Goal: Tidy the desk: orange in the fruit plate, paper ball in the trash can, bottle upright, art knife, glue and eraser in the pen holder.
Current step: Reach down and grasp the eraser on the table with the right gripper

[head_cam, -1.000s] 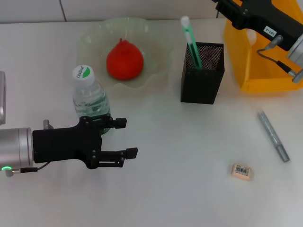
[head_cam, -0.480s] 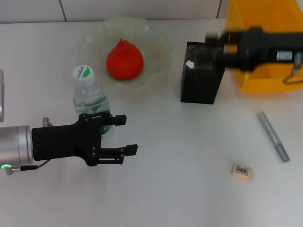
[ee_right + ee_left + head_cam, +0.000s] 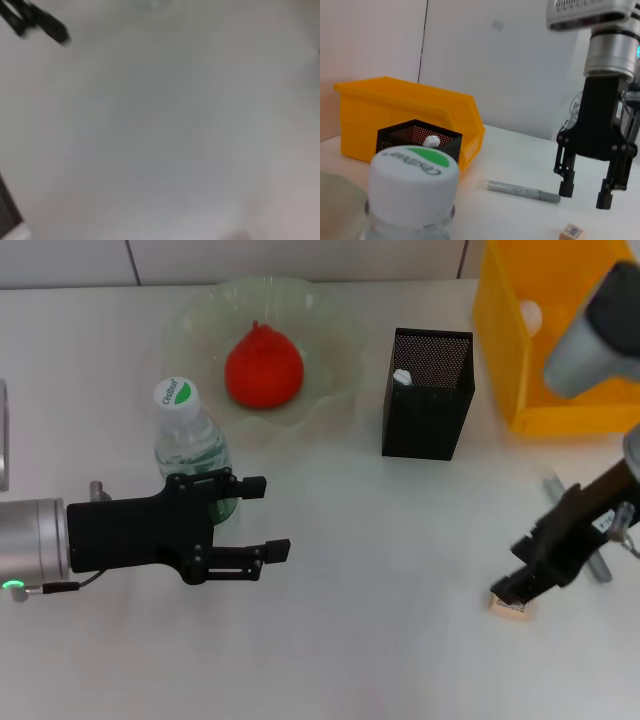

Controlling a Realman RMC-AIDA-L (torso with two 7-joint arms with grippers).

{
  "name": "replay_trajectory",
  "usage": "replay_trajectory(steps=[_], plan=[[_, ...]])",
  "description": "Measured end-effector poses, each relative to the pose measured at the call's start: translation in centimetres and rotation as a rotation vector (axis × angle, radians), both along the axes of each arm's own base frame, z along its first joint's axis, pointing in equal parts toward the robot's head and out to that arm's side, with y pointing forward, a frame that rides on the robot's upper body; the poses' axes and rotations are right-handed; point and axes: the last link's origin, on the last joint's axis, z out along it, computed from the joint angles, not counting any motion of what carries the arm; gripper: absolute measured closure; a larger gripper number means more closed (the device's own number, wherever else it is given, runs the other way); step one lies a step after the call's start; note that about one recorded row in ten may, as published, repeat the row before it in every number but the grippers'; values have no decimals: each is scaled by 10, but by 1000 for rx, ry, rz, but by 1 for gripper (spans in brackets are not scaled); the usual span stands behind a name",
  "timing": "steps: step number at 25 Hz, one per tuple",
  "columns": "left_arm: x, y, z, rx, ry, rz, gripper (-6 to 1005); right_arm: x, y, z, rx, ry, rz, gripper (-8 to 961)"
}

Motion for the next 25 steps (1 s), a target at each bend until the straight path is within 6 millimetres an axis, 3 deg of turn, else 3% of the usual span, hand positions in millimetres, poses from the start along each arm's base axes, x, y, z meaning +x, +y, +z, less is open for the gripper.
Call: replay_trajectory(steps=[12,25], plan=[[1,4,0,6,8,-3,156,8,-2,-35,3,-160,22,373],[0,3,-2,8,9,8,156,8,-1,-49,-3,-188,78,383]])
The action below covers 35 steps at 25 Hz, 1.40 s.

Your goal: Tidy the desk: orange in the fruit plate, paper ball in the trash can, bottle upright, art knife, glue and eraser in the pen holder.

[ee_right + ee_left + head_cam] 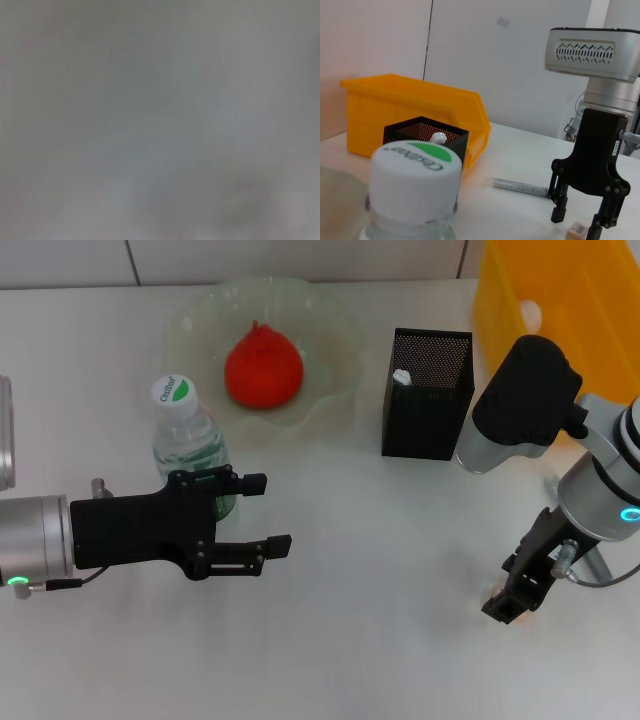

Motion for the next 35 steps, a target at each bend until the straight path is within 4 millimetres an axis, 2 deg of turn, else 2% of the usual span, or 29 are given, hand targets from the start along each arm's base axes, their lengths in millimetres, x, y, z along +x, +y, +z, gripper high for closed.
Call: replay_trajectory(steps=[7,14,24,27,35], plan=[[-1,0,0,1,1,2,155,-1,-3,-4,-20,-14,18,389],[-2,-1,0,3,3,7,155,-1,-4,-4,-25,-37,31,567],[-2,-1,0,3,3,8,155,0,-5,-6,-29,-48,36,582],[-2,-1,0,3,3,8,156,0,-6,-5,-26,-46,35,713],[-3,-1,1,5,5,9,156,-5,-6,7,5,2,52,713]])
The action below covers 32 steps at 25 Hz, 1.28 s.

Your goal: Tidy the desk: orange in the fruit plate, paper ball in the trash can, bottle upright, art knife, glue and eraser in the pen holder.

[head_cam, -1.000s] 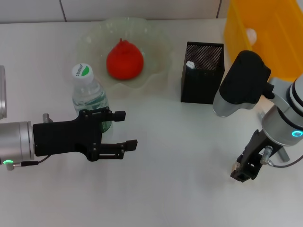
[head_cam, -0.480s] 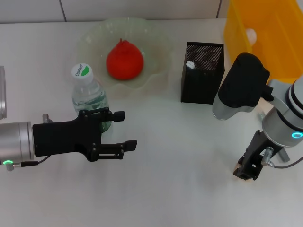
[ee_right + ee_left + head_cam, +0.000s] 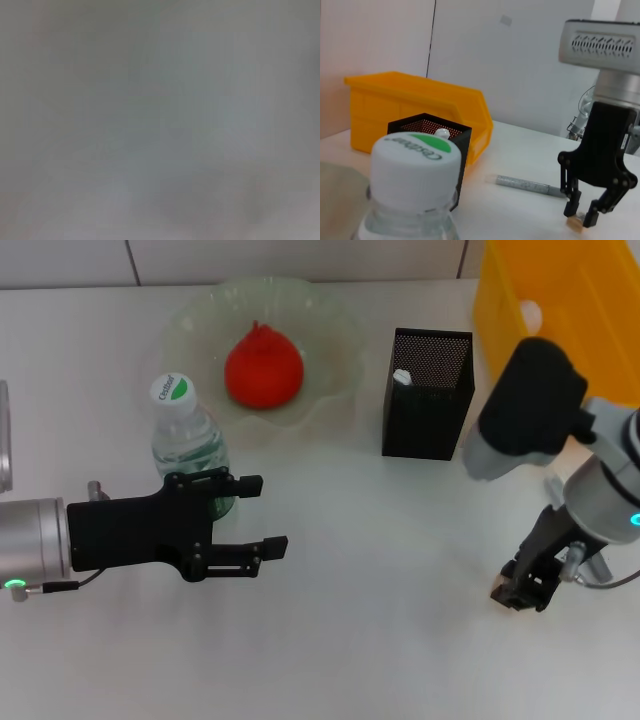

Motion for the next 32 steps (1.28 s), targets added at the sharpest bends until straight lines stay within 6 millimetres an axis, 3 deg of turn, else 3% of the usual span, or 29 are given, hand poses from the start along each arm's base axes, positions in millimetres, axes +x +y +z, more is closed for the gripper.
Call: replay_trajectory(steps=[4,6,7,8,11,15,17,19,22,27,32], plan=[[0,0,1,2,1,0,156,-6,2,23,43,128,-2,714],[0,0,1,3,1,0,156,-9,7,40,95,223,6,714],[0,0,1,4,1,-1,156,-12,13,58,169,327,24,714],[-1,0,1,5,2,-3,156,-12,13,58,169,327,24,715],[0,0,0,6,0,-7,156,-18,29,84,308,512,71,715],[1,1,0,6,0,-12,156,-22,54,101,471,646,103,716],[2,2,0,7,-2,-14,156,-24,74,98,544,676,107,717],[3,3,0,9,-5,-15,155,-24,80,95,551,679,101,717],[4,4,0,15,-10,-17,155,-24,98,75,526,689,53,714],[5,4,1,25,-18,-22,155,-21,107,63,521,690,30,709],[6,4,1,23,-22,-24,155,-20,102,70,522,693,36,523]])
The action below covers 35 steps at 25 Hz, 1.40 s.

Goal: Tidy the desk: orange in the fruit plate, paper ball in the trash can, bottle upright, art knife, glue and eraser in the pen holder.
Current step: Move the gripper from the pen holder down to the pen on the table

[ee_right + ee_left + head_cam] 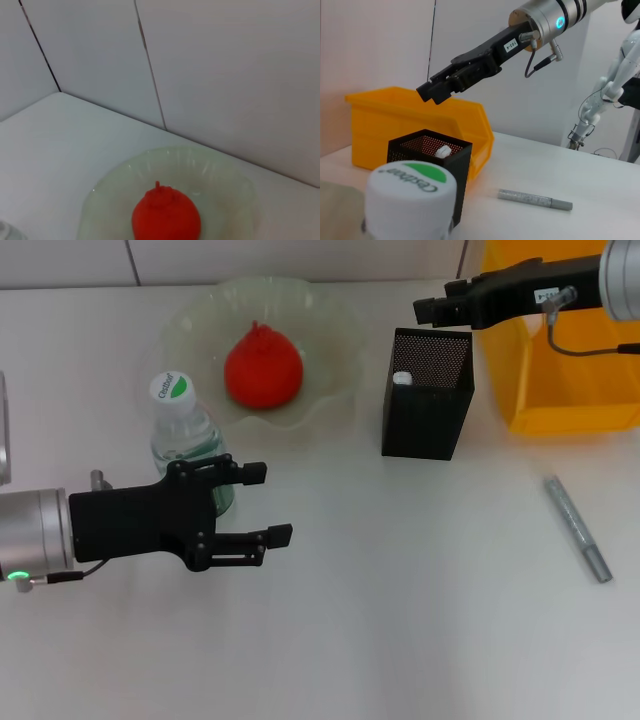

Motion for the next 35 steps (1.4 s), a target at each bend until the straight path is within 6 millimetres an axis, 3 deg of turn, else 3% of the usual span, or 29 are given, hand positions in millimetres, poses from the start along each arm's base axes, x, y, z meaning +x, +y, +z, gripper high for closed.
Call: replay_trajectory(steps=[3,5,12,17,20,35], plan=[[-1,-2,0,-4,-3,-1,155,-1,-6,5,-14,3,3,473],[-1,-2,0,-4,-3,-1,155,-4,-20,18,-57,-2,5,439],[0,-7,2,-26,-22,-13,155,1,-57,46,-190,-164,-131,439],[2,-8,1,-36,-22,-24,155,11,-76,32,-291,-397,-320,440],[3,-8,0,-46,-17,-31,155,22,-78,17,-278,-532,-432,440],[8,-10,-1,-70,-33,-59,155,74,-48,-10,-114,-473,-576,455]])
